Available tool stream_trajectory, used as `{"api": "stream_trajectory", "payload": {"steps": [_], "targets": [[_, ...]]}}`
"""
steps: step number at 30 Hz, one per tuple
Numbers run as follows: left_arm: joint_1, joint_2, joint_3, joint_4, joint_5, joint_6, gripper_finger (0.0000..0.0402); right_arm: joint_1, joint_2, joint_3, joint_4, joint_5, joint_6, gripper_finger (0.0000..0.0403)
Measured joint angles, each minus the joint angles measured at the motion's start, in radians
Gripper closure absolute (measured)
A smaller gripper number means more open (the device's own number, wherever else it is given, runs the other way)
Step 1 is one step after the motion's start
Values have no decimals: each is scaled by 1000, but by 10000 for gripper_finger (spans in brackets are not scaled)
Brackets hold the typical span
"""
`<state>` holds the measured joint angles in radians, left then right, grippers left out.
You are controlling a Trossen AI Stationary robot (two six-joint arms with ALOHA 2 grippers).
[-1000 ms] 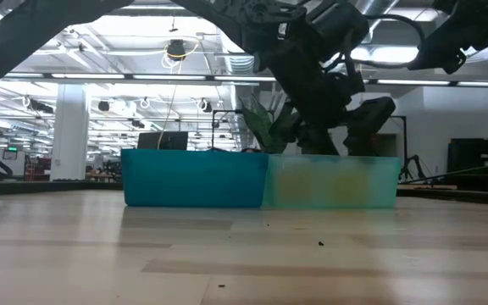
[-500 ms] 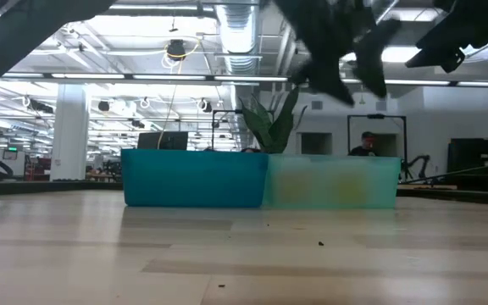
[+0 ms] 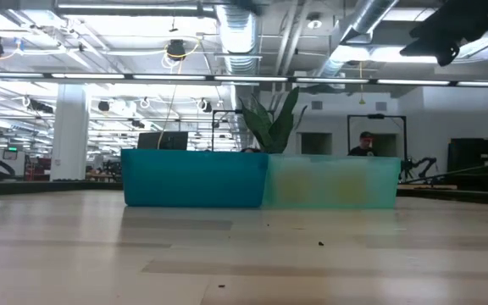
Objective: Pick and place medicine bottles into bin by pill shape (circle, oval)
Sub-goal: Return to Home Position
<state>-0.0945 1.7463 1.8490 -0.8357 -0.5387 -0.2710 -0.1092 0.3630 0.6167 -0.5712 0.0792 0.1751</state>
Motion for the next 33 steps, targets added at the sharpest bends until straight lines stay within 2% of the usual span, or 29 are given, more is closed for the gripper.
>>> {"api": "stream_trajectory", "payload": {"steps": [8,12,15,19,26,30,33], "targets": [[-106,-520,-760,311,-123,-243,113,0,1,0,18,0,-34,165],[-124,-728,-1022,441,-144,-314,117,0,3,0,20,1,-34,165],[-128,-867,-1168,498,-141,-359,124,-6,-6,-4,13,14,-24,165],[-129,-1038,-1292,532,-156,-397,136,-20,-89,-6,-47,47,14,165],[-129,-1248,-1402,534,-187,-380,152,-38,-357,-6,-114,160,93,165],[-130,-1312,-1443,493,-202,-400,159,-36,-349,-27,-133,161,138,165],[-130,-1352,-1479,482,-203,-413,164,-34,-310,-102,-30,126,162,165]]}}
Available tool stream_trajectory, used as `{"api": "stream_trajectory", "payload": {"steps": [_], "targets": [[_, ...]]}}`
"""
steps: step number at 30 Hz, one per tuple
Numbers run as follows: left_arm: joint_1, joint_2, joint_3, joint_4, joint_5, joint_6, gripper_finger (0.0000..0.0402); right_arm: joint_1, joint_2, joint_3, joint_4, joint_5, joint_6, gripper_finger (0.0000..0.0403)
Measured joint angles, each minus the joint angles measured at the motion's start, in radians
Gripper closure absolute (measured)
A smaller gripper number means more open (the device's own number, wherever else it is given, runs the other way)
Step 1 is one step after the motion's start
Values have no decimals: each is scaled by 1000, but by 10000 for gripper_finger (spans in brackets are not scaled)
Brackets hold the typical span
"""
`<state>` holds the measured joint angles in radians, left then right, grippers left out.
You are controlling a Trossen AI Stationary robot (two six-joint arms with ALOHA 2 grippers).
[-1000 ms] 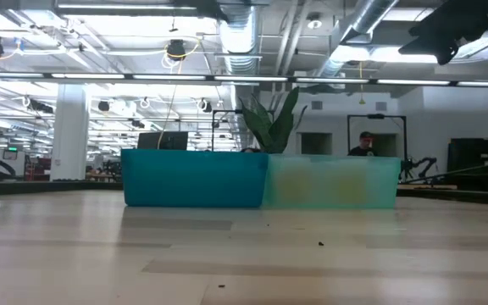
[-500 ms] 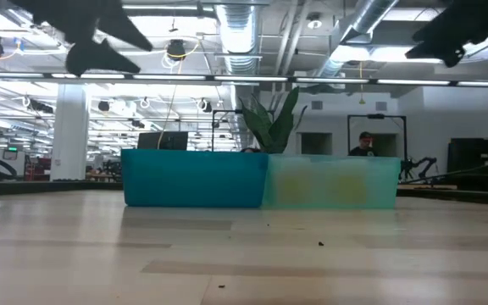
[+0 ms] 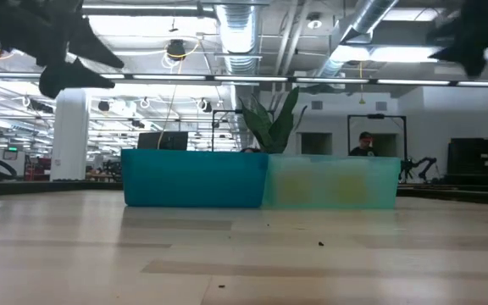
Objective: Pick and place medicine bottles into bin by pill shape (circle, oval)
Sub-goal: Return to Home Position
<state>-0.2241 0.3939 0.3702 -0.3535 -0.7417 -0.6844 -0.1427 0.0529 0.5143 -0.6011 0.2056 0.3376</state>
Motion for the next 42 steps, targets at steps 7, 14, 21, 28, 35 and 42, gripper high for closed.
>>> {"api": "stream_trajectory", "payload": {"steps": [7,14,21,28,35,42], "targets": [[0,-43,-16,-35,22,-10,174,37,7,-234,329,-23,50,165],[0,-44,-16,-94,22,-4,187,77,6,-314,372,-16,81,165],[0,-44,-16,-150,23,1,191,92,5,-356,378,3,77,180],[0,-44,-16,-214,29,-9,192,89,5,-368,376,5,76,200],[0,-44,-16,-240,29,1,192,89,5,-368,347,6,80,216],[0,-66,-89,-178,35,-13,192,90,8,-423,369,5,103,223]]}}
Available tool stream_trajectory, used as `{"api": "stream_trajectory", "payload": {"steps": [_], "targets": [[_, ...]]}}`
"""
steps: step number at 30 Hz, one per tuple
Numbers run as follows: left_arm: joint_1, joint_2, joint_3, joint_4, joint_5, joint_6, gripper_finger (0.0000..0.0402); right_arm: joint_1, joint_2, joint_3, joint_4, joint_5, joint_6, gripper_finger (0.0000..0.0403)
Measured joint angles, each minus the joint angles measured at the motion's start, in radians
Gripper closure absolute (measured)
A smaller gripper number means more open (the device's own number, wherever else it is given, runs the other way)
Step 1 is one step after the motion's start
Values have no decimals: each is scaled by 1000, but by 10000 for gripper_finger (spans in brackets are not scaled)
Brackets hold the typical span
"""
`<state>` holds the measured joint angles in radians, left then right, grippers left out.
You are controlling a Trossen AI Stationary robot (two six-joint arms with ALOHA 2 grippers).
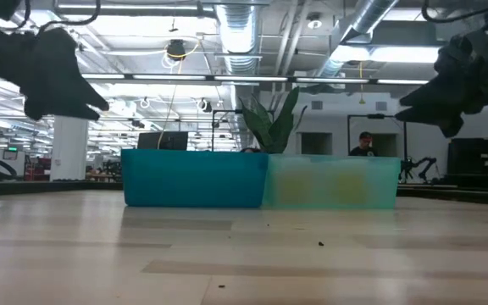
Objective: Pick and place medicine bottles into bin by pill shape (circle, oval)
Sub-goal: Return to Home Position
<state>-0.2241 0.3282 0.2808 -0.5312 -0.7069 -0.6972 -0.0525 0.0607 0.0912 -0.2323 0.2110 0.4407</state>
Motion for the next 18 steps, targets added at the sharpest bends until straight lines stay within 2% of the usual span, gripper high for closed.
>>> {"api": "stream_trajectory", "payload": {"steps": [7,14,18], "targets": [[0,-81,-120,189,52,-21,192,1,-5,-2,51,-12,-83,232],[0,-199,-128,203,103,8,192,0,-56,-3,115,-204,-203,246],[0,-266,-128,129,106,61,192,0,-57,-5,104,-243,-279,259]]}}
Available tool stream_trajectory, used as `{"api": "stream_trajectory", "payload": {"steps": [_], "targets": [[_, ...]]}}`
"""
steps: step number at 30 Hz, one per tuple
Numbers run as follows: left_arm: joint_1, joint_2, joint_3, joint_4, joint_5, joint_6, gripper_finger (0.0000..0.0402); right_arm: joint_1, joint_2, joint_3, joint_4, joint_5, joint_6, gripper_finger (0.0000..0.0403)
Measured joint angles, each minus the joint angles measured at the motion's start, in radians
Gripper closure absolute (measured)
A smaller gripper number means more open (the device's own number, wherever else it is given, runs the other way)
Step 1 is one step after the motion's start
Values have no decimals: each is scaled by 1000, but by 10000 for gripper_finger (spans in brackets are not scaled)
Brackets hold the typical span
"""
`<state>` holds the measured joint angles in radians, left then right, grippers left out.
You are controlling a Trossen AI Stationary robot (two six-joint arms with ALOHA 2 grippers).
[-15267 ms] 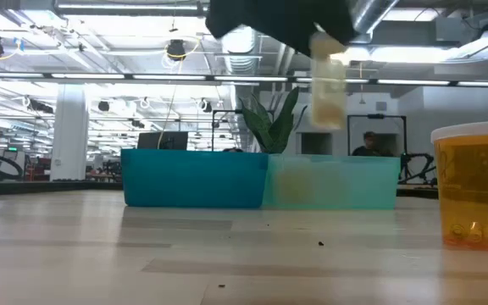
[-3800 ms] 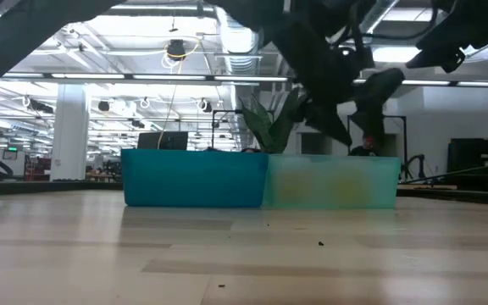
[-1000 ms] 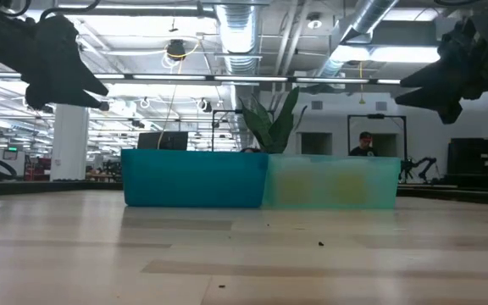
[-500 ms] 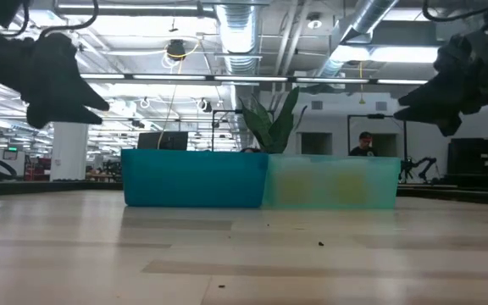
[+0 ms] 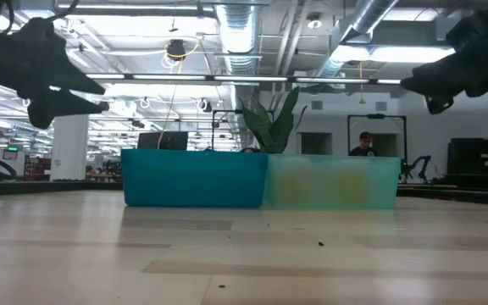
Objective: Pick and place medicine bottles into bin by pill shape (circle, oval)
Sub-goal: Return to Home Position
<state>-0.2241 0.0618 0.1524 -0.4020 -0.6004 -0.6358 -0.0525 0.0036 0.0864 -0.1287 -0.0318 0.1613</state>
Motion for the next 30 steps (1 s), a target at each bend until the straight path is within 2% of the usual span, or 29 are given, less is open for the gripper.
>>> {"api": "stream_trajectory", "payload": {"steps": [2,6,11,20,30], "targets": [[0,-32,0,-58,-8,0,192,0,0,-25,23,-13,-12,266],[0,-59,2,-66,-11,26,192,8,13,-77,164,-42,-10,278],[-5,-45,-2,-52,-3,38,192,3,24,-79,160,-38,-13,285],[-6,-46,-2,-54,-86,39,192,-23,30,-79,156,20,-12,280],[-5,-46,-3,-54,-33,-2,192,-21,30,-80,157,24,-12,280]]}}
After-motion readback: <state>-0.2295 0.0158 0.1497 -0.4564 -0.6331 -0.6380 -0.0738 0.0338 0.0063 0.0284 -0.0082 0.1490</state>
